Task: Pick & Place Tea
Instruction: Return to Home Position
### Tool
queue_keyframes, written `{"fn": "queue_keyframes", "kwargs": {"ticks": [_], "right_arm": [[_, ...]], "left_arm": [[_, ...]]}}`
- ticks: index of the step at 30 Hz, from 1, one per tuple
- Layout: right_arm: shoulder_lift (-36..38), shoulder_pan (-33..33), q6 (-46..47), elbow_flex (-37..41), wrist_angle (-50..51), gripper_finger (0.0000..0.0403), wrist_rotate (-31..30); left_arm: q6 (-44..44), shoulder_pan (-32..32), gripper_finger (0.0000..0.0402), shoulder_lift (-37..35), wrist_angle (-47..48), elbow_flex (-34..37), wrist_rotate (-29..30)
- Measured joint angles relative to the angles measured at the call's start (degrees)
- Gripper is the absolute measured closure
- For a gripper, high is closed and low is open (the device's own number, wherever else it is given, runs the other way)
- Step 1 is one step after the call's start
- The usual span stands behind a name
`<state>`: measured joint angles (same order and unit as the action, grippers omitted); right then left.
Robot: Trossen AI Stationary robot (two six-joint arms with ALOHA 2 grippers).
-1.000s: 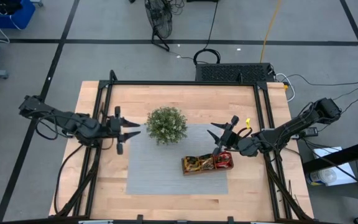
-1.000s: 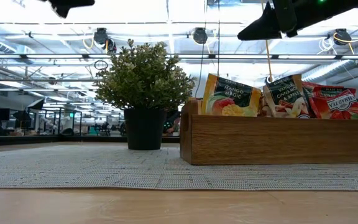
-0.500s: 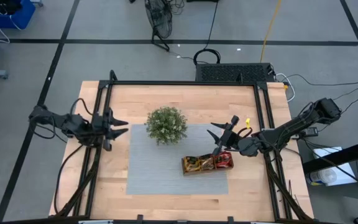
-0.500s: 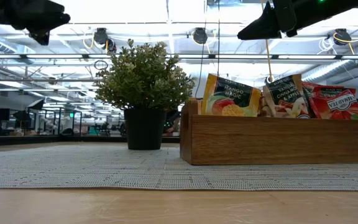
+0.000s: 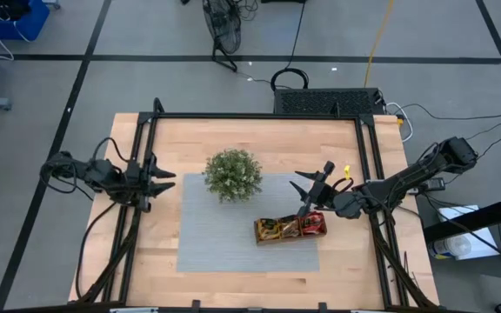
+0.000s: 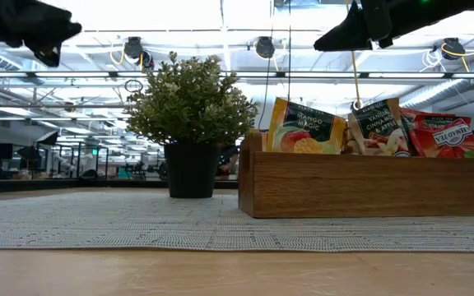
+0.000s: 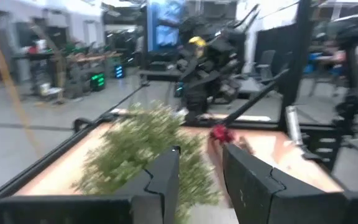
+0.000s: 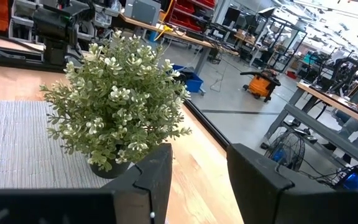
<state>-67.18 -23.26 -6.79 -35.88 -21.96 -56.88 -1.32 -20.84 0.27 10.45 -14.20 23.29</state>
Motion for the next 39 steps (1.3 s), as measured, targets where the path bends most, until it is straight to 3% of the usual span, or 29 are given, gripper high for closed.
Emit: {"fn": "queue_keyframes", "kwargs": {"ticks": [6,26,39], "right_arm": [[0.0,0.0,0.0,0.0,0.0,0.0264,0.0],[4.6,0.0,3.1,0.0,1.4,0.0264,0.1],[7.3,0.0,9.4,0.3,8.6,0.0264,0.1]], "left_arm": [[0.8,0.0,0.0275,0.0,-1.2,0.6,-4.6],[-0.1,0.0,0.0275,0.0,-7.5,7.3,-5.3],[-0.6,0.0,0.0275,0.0,-7.6,8.5,-5.4]]}}
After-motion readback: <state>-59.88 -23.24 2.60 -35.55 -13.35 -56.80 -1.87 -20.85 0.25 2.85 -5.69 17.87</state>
